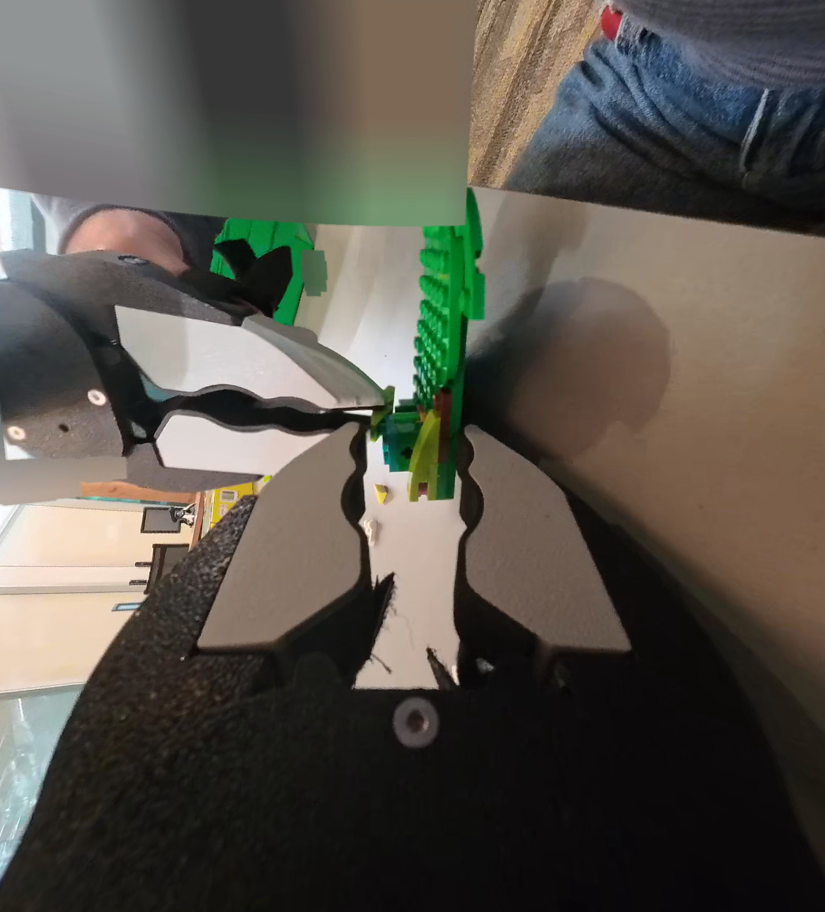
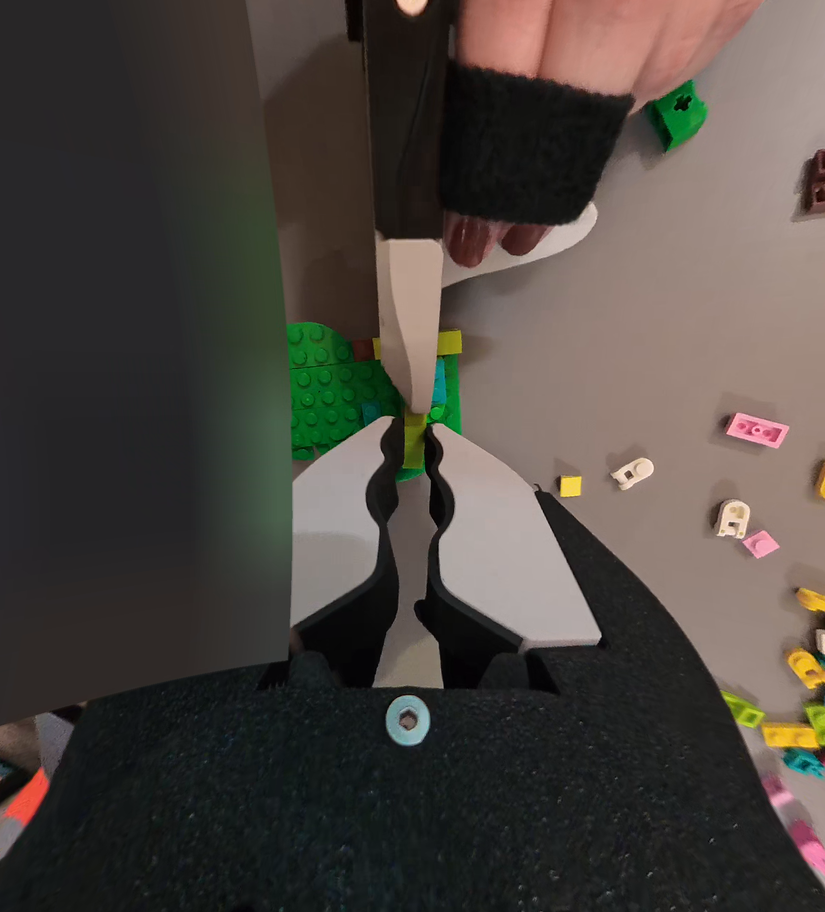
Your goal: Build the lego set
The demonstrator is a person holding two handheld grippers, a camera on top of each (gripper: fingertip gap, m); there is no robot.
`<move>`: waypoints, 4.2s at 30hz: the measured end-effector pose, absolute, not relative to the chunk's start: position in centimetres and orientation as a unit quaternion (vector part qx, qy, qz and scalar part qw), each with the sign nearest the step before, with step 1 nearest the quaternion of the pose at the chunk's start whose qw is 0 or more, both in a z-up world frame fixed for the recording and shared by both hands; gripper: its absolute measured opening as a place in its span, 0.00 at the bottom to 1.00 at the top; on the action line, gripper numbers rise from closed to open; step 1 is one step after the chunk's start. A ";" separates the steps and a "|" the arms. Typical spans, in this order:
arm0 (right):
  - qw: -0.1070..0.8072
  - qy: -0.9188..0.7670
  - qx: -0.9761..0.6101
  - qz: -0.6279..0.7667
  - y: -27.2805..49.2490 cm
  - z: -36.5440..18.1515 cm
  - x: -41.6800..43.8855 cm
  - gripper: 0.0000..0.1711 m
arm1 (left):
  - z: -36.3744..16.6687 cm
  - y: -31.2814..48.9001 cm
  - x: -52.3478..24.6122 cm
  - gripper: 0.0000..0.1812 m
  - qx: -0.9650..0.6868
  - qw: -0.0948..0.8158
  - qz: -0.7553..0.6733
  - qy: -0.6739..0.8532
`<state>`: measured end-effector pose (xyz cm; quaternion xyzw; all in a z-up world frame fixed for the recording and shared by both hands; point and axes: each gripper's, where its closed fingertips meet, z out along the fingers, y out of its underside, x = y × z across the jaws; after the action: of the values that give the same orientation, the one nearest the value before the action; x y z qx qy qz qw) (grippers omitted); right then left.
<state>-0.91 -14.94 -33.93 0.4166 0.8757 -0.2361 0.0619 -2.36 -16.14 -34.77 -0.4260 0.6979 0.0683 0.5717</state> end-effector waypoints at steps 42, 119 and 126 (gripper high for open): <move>-0.245 0.857 0.323 -0.318 -13.8 -34.5 1.3 0.55 | -33.9 -15.0 -3.1 0.14 -0.515 0.583 -0.012 0.629; -0.565 0.787 0.204 -0.137 -11.0 -32.1 -3.1 0.19 | -32.1 -11.4 -4.6 0.14 -0.521 0.621 0.117 0.575; -0.507 0.830 0.204 -0.109 -9.0 -33.7 -1.2 0.22 | -33.2 -11.6 -4.6 0.14 -0.493 0.597 0.140 0.617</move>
<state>-1.18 -8.96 -33.68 0.2041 0.8303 -0.1087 -0.5071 -4.60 -11.62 -33.20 -0.4929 0.6170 0.1397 0.5973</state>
